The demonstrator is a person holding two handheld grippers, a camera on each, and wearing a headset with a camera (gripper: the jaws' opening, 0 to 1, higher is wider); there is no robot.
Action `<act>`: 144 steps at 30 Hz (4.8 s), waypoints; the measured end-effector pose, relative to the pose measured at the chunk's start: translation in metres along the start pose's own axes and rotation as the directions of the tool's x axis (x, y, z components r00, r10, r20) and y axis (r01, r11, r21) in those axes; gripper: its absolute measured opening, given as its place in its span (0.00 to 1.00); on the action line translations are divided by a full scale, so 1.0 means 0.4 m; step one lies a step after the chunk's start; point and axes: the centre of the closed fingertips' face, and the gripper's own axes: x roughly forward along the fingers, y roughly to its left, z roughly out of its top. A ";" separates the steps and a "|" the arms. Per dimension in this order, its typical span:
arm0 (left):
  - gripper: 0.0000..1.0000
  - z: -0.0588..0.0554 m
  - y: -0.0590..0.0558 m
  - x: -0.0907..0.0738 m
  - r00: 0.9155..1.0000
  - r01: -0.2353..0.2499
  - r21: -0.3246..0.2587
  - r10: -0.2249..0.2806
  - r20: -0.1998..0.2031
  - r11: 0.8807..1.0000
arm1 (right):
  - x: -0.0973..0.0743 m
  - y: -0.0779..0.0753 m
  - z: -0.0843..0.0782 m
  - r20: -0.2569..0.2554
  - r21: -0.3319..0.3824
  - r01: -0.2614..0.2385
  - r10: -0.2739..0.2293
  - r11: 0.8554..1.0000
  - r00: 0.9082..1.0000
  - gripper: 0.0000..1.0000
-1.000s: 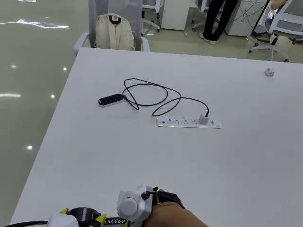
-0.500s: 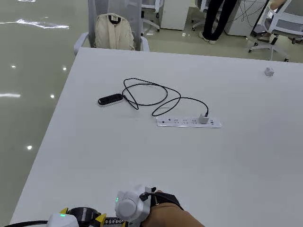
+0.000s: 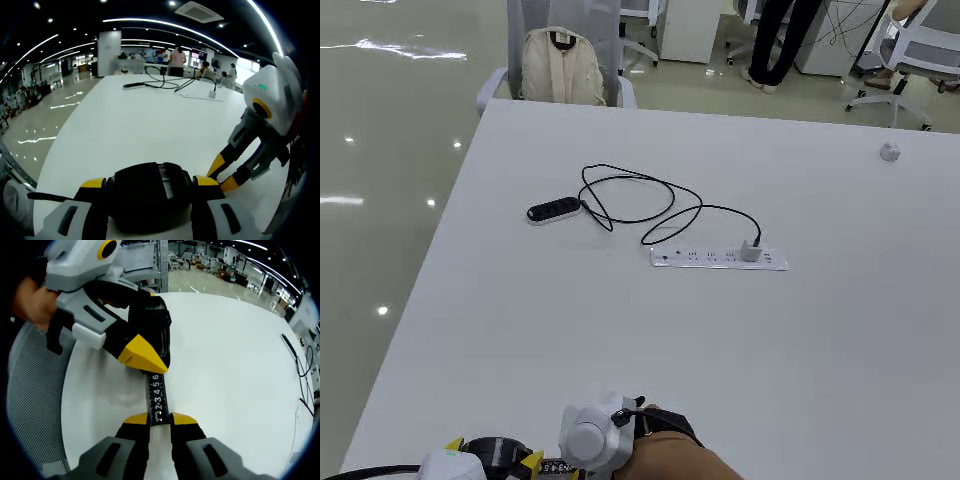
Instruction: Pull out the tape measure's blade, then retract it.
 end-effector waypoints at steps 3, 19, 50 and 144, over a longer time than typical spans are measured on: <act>0.64 -0.001 0.000 0.000 1.000 0.002 -0.002 -0.002 -0.001 1.000 | 0.002 0.000 0.003 0.002 -0.006 -0.002 0.002 1.000 1.000 0.16; 0.64 0.000 0.002 0.003 1.000 0.008 -0.010 -0.008 -0.006 1.000 | 0.017 0.009 0.037 0.068 -0.022 -0.023 0.024 1.000 0.997 0.16; 0.64 0.004 0.003 -0.001 0.999 0.041 -0.028 -0.041 0.007 0.999 | 0.032 0.025 0.087 0.115 -0.034 -0.039 0.043 0.999 0.992 0.15; 1.00 0.040 0.201 -0.269 0.953 0.294 0.161 -0.301 0.020 0.942 | -0.471 0.080 -0.445 0.257 0.637 0.315 -0.579 0.703 0.774 1.00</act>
